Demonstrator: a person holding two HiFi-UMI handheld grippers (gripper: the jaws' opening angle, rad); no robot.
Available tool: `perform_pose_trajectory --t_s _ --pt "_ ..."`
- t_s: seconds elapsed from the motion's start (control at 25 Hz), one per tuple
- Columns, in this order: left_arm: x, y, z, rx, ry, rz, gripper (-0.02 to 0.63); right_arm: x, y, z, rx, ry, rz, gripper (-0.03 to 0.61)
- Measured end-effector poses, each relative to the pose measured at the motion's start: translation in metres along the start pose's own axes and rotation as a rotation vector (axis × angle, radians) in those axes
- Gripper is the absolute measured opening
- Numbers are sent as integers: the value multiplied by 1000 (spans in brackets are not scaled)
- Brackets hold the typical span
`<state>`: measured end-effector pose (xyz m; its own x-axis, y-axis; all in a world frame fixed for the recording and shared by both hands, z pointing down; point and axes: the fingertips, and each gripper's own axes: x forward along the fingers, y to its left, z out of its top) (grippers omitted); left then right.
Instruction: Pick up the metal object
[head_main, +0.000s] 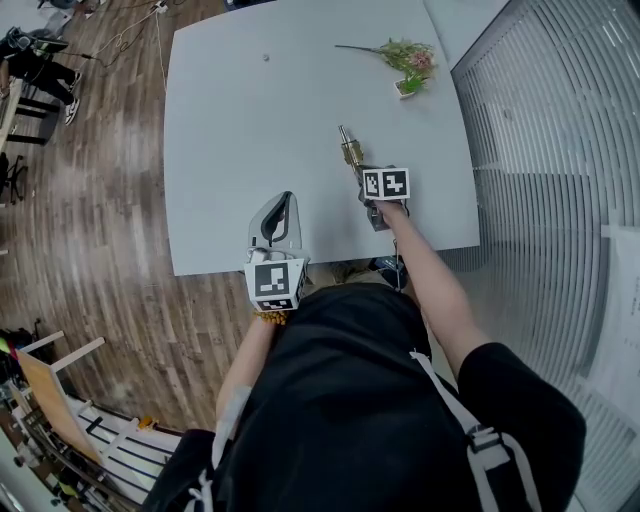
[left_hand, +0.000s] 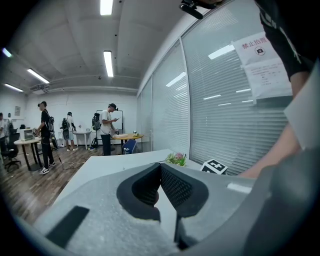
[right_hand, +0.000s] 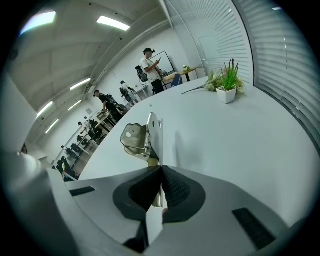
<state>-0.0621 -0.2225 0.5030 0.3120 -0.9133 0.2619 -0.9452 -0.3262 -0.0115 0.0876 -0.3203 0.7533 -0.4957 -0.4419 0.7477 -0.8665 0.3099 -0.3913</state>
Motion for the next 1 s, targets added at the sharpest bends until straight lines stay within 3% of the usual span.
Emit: perform_pose_trajectory --t_s 1.0 --pt "13 -3 7 12 -21 -31 6 -51 44 80 -29 -222 109 5"
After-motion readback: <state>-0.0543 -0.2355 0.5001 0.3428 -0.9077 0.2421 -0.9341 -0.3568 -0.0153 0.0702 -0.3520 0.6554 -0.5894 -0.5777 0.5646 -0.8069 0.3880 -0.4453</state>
